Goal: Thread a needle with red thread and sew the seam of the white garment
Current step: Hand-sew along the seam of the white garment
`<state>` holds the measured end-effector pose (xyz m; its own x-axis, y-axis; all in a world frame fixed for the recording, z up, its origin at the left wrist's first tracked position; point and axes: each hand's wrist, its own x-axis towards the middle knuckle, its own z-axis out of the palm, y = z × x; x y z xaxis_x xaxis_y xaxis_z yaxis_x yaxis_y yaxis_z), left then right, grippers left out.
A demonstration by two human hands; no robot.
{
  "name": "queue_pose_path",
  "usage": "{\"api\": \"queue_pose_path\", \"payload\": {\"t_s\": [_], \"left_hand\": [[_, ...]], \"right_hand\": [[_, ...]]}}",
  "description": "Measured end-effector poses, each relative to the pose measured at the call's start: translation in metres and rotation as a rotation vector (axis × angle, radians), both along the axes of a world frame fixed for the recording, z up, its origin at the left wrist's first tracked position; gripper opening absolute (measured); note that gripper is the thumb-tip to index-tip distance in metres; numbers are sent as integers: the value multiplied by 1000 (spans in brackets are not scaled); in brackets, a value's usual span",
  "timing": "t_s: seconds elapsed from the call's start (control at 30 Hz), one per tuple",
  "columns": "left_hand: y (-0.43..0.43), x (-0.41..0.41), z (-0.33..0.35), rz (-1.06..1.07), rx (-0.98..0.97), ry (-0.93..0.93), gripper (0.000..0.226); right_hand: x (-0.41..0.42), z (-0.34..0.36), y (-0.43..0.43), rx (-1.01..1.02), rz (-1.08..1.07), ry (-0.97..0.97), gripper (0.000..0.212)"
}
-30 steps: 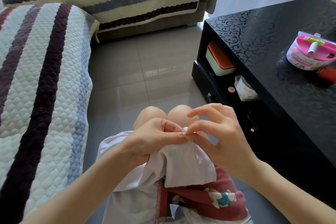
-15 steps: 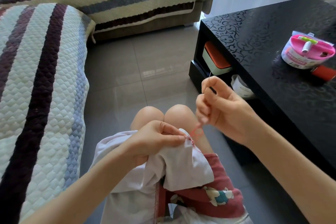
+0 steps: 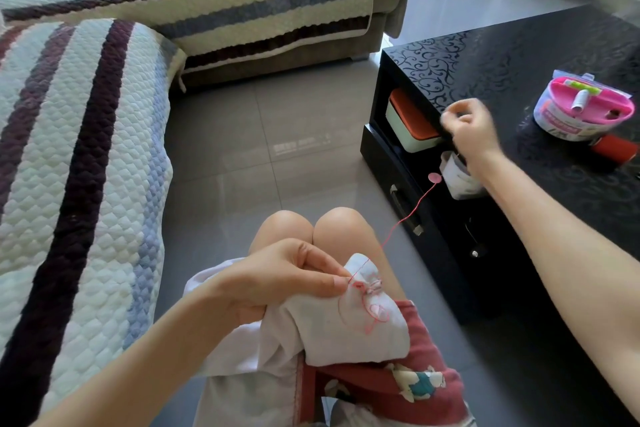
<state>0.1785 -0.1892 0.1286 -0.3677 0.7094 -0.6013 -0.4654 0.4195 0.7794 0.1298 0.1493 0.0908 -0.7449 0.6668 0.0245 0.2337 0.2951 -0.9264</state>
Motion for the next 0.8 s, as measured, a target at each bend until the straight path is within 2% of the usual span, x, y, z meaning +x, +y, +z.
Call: {"api": "queue_pose_path", "payload": {"t_s": [0.17, 0.23, 0.3, 0.47, 0.57, 0.63, 0.8], "left_hand": [[0, -3, 5, 2, 12, 9, 22], [0, -3, 7, 3, 19, 3, 19], [1, -2, 10, 11, 30, 5, 19], [2, 0, 13, 14, 36, 23, 20], [1, 0, 15, 13, 30, 22, 20], [1, 1, 16, 10, 27, 8, 19], [1, 2, 17, -6, 29, -6, 13]], "right_hand": [[66, 37, -97, 6, 892, -151, 9], [88, 43, -114, 31, 1106, -250, 11], [97, 43, -121, 34, 1202, -307, 12], [100, 39, -124, 7, 1195, -259, 9], [94, 39, -120, -93, 1150, -230, 6], [86, 36, -116, -107, 1051, -205, 12], [62, 14, -101, 30, 673, -232, 16]]}}
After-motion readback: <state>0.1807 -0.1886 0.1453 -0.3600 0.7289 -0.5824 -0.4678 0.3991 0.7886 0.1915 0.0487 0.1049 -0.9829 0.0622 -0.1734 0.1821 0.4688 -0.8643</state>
